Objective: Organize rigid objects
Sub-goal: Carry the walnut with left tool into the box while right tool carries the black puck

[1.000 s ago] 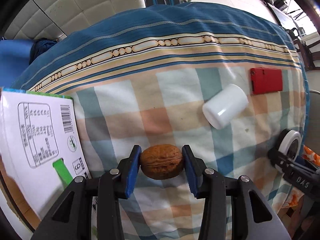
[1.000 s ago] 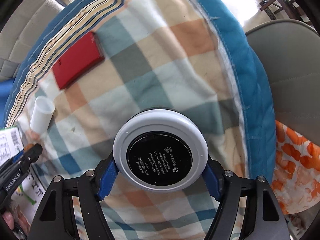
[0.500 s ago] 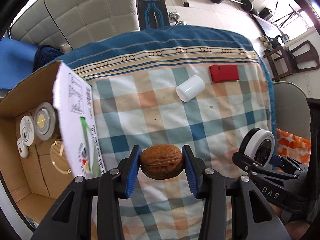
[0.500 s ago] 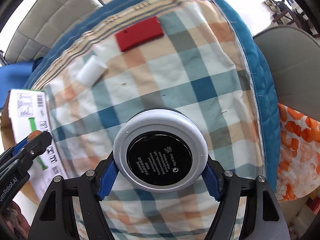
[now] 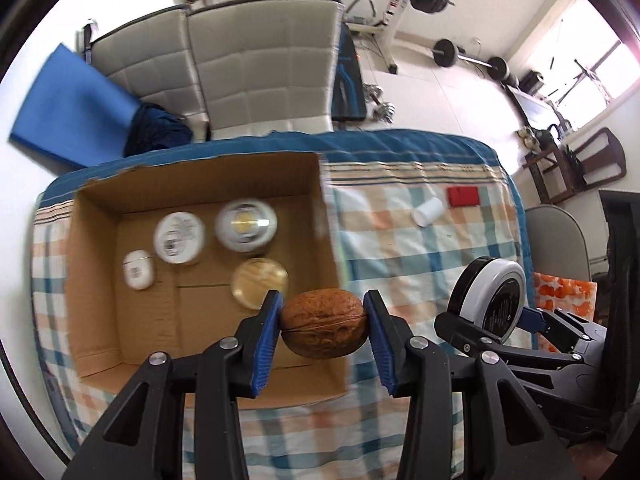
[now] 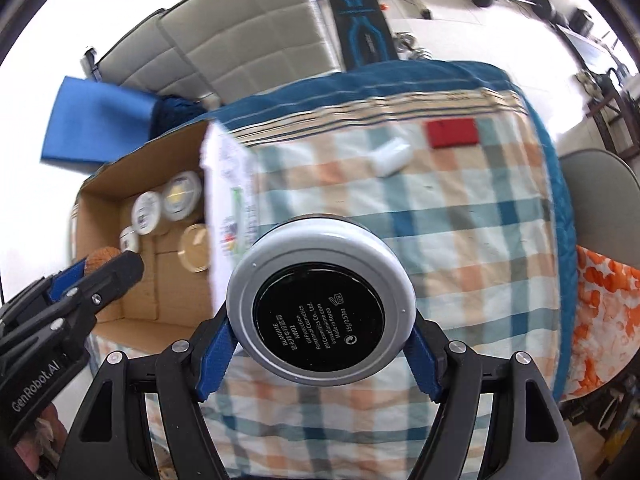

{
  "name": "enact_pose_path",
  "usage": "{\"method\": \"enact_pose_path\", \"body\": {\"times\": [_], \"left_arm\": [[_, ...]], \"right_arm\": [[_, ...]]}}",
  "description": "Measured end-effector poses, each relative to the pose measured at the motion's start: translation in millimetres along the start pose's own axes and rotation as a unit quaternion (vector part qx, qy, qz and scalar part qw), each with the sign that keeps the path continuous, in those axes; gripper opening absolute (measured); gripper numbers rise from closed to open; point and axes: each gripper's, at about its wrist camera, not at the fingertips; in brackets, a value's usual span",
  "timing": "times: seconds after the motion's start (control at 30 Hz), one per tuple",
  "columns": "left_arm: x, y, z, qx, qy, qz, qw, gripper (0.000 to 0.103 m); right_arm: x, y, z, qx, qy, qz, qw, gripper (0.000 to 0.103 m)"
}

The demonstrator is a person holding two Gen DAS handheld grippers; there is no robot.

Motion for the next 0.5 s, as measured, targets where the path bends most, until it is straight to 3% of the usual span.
{"method": "enact_pose_path", "body": {"times": [0.23, 0.5], "left_arm": [[-20.1, -103.5, 10.1, 0.032, -0.012, -0.046, 0.9984, 0.039], [-36.6, -181.6, 89.7, 0.03, -0.093, -0.08, 0.992, 0.039]], "right_arm": [[-8.6, -100.4, 56.9, 0.024, -0.033, -0.044, 0.998, 0.076], [-3.3, -164.1, 153.8, 0.029, -0.082, -0.06, 0.994, 0.076]]}}
Point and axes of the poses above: each gripper's, at about its wrist camera, not at the fingertips, and z roughly the way its jaws point, y to its right, x to its top, and after that the axes turned 15 degrees about x, right-handed
